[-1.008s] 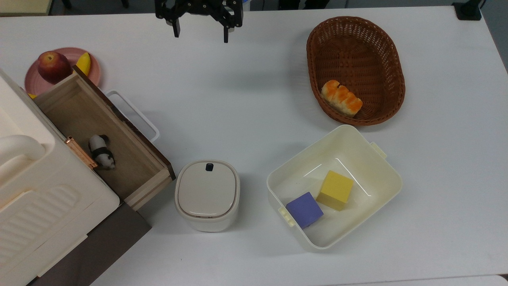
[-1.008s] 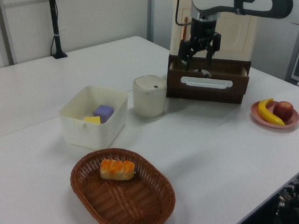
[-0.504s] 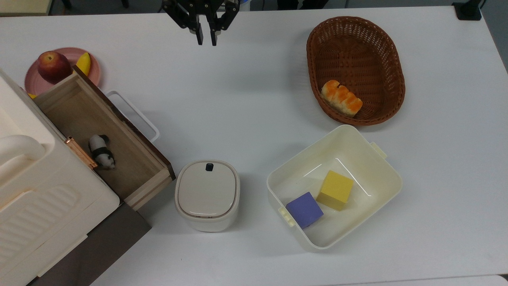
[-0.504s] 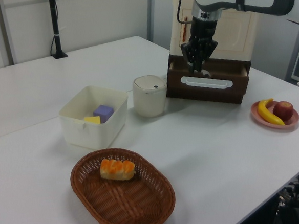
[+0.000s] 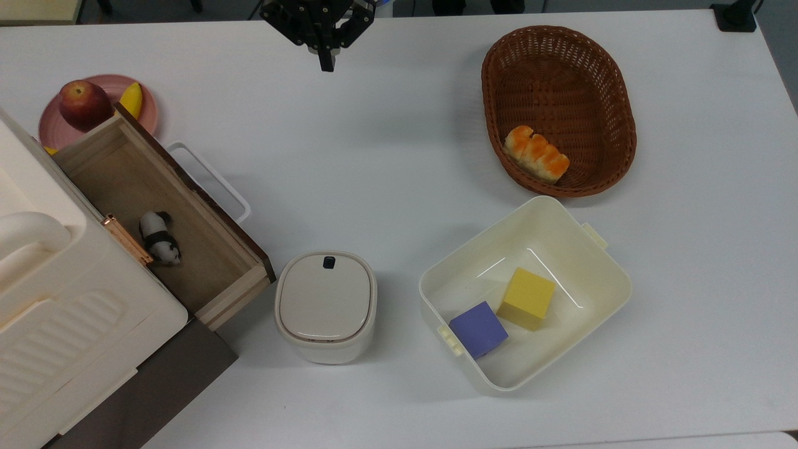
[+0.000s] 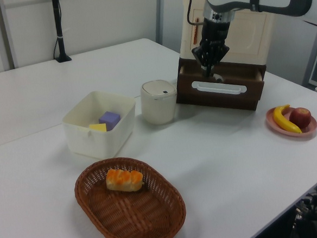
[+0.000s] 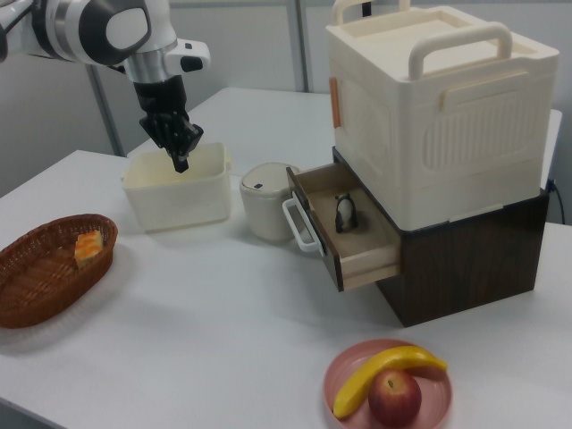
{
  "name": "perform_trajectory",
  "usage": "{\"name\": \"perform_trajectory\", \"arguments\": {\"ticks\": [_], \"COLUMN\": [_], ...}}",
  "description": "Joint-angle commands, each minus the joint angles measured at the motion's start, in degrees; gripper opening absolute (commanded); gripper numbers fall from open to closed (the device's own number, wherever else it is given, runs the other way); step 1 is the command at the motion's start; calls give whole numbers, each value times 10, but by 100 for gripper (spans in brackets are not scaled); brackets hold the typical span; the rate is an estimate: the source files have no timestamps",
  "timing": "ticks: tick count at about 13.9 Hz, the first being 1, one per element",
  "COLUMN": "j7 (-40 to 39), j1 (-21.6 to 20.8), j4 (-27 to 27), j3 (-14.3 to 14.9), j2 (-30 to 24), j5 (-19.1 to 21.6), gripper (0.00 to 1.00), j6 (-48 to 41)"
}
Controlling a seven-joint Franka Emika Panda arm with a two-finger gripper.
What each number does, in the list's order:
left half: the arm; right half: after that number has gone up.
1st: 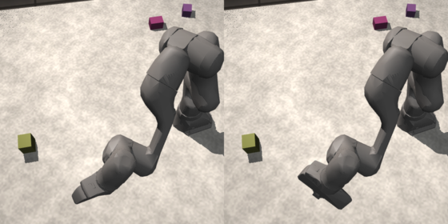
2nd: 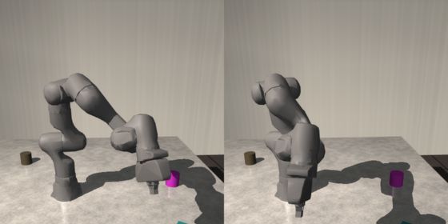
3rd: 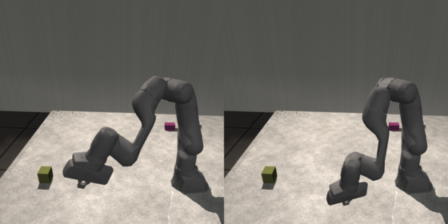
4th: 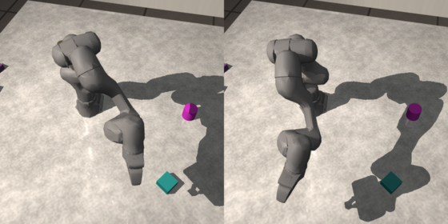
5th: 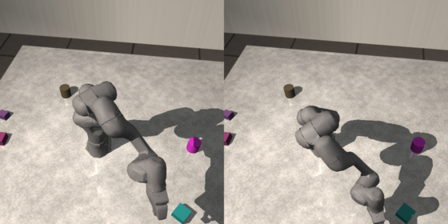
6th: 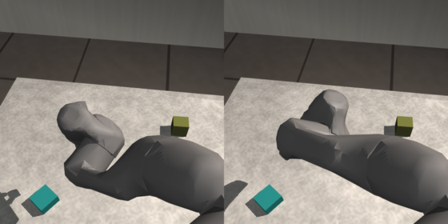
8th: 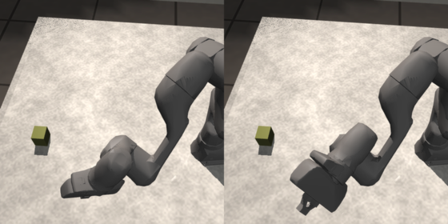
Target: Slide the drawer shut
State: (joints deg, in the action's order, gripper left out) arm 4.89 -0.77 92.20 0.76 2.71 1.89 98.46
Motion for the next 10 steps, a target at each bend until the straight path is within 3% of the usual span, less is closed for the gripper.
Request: {"name": "perform_trajectory", "arguments": {"ticks": [1, 6, 10], "j7": [74, 226, 287], "j1": [5, 28, 59], "j4": [28, 51, 48], "j3": [6, 8, 8], "j2": [1, 75, 106], "j5": [15, 14, 13], "gripper": [0, 0, 0], "j6": [50, 139, 203]}}
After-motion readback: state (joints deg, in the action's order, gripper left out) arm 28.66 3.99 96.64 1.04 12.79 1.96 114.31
